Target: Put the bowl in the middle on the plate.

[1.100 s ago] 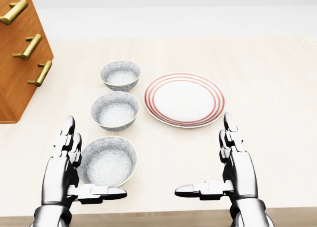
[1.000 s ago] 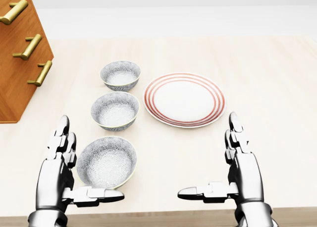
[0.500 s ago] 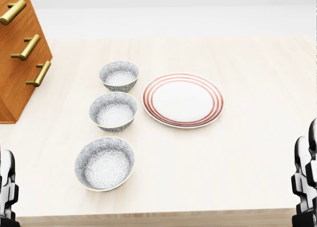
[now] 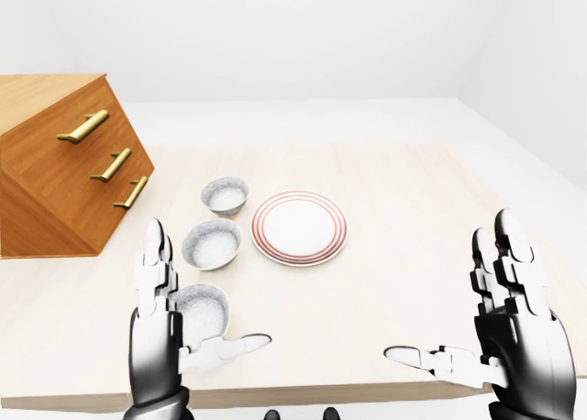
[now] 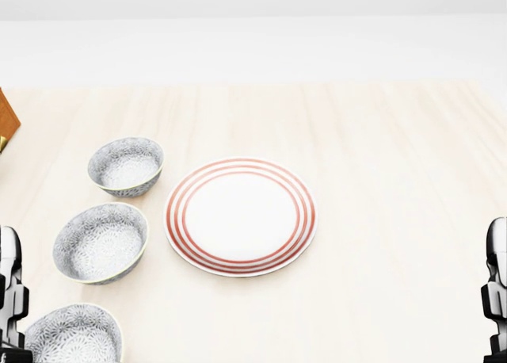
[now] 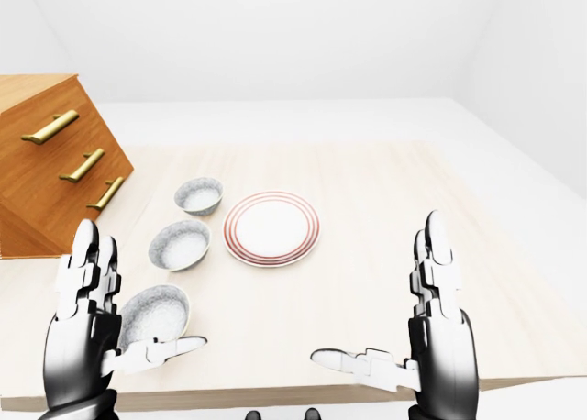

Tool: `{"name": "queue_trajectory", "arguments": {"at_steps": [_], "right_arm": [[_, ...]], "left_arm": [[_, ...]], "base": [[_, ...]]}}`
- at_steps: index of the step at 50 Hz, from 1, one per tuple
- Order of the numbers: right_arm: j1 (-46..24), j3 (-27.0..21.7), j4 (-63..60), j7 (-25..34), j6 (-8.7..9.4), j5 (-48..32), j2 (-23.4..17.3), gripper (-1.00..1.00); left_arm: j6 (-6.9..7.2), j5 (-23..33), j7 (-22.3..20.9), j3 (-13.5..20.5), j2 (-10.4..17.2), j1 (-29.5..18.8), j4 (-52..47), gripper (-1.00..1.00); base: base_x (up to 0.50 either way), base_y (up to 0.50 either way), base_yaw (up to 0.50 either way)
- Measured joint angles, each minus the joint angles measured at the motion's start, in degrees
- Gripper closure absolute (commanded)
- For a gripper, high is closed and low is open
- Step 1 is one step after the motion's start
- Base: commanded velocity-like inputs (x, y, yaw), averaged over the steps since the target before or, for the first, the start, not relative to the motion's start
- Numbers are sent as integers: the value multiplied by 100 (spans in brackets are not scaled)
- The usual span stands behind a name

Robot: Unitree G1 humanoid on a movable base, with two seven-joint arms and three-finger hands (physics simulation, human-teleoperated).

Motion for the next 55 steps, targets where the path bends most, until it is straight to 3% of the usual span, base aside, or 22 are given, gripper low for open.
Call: {"name": "queue_trajectory", "arguments": {"at_steps": [28, 35, 42, 43, 55], "right_arm": [[35, 106, -52, -19, 37, -125, -11, -100], [-54, 145, -53, -14, 185, -103, -59, -100], [-98, 211, -54, -51, 266, -114, -136, -100], [-105, 218, -53, -57, 277, -114, -146, -100], [-159, 283, -55, -136, 277, -108, -244, -100]], "left_arm": [[11, 175, 309, -60, 29, -112, -41, -100], [277, 492, 522, -133, -37, -419, 105, -100], [957, 1161, 820, -348, -97, -977, 490, -100], [1000, 1244, 865, -370, -107, -1065, 583, -100], [1000, 2381, 1502, -531, -232, -1851, 1410, -100]], "base": [[50, -1, 0], [26, 0, 0], [0, 0, 0], [0, 0, 0], [0, 0, 0]]}}
